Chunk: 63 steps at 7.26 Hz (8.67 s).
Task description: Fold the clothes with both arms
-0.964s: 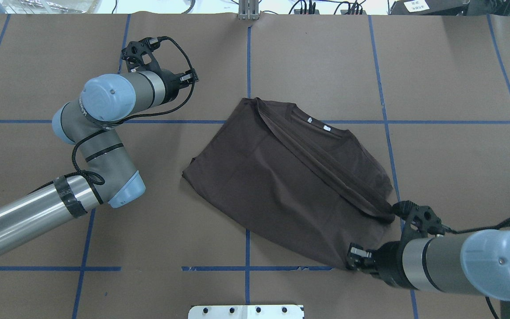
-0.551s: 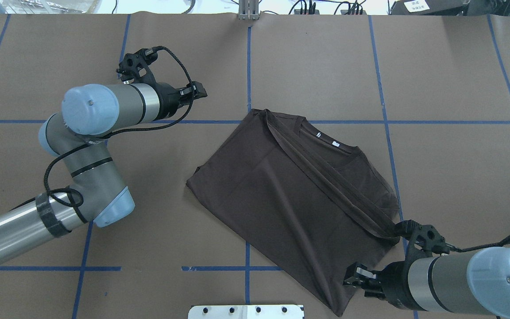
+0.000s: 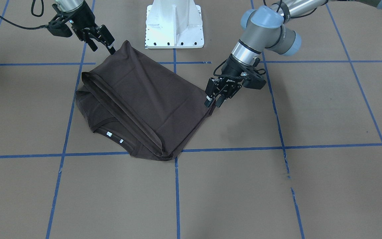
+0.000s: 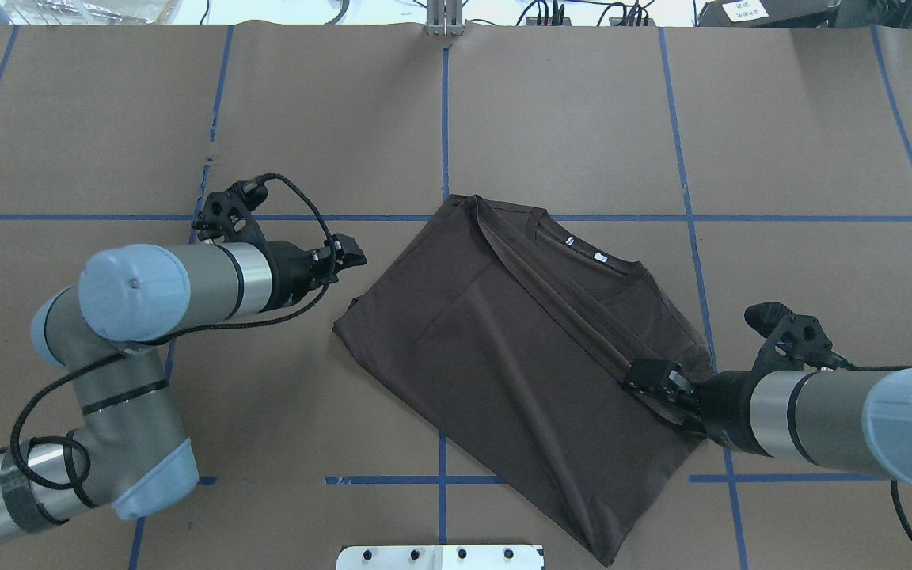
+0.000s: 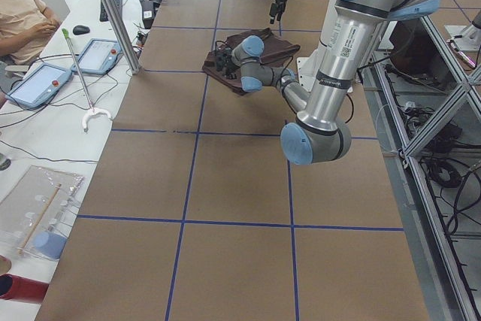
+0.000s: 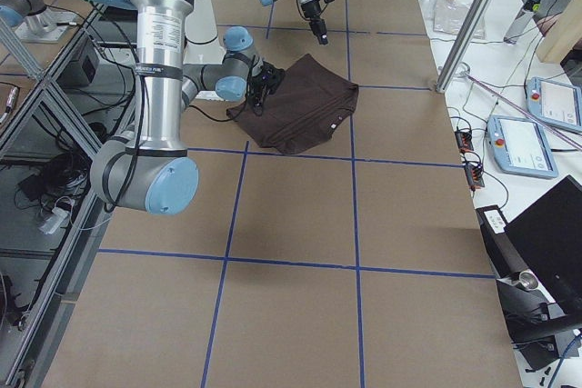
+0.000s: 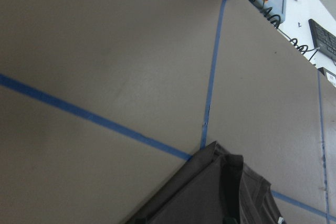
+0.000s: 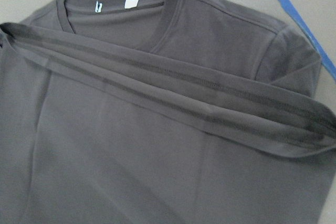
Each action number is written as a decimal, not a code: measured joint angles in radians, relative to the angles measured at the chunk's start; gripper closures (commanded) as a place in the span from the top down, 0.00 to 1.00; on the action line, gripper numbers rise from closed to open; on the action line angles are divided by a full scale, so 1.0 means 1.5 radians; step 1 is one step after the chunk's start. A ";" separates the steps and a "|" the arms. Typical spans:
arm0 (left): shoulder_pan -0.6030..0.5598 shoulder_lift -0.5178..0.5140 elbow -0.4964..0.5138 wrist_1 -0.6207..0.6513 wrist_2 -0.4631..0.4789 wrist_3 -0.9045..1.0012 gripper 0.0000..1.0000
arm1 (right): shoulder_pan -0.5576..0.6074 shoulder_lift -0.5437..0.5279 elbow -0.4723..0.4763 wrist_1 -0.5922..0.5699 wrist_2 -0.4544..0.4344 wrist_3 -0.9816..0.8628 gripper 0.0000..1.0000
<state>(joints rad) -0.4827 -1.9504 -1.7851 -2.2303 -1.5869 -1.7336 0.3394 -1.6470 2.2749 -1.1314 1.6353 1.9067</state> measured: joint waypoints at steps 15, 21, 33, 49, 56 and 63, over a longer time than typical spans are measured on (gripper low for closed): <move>0.018 -0.037 0.013 0.201 0.046 0.129 0.00 | 0.038 0.054 -0.066 0.001 -0.009 -0.018 1.00; -0.198 -0.332 0.501 -0.035 -0.025 0.188 0.64 | 0.037 0.059 -0.069 0.001 -0.017 -0.018 1.00; -0.203 -0.062 0.132 -0.064 -0.163 0.183 0.65 | -0.013 0.459 -0.295 -0.294 -0.001 -0.607 0.51; -0.194 -0.064 0.130 -0.061 -0.162 0.161 0.65 | -0.016 0.477 -0.285 -0.403 0.009 -0.666 0.00; -0.184 -0.067 0.138 -0.066 -0.160 0.154 0.66 | -0.063 0.372 -0.237 -0.418 -0.093 -0.634 0.42; -0.183 -0.070 0.140 -0.067 -0.160 0.154 0.66 | -0.038 0.363 -0.285 -0.239 -0.090 -0.201 0.45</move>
<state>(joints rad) -0.7578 -2.0558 -1.5758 -2.3313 -1.8270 -1.5033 0.2824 -1.1018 1.8481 -1.4896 1.5007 1.6054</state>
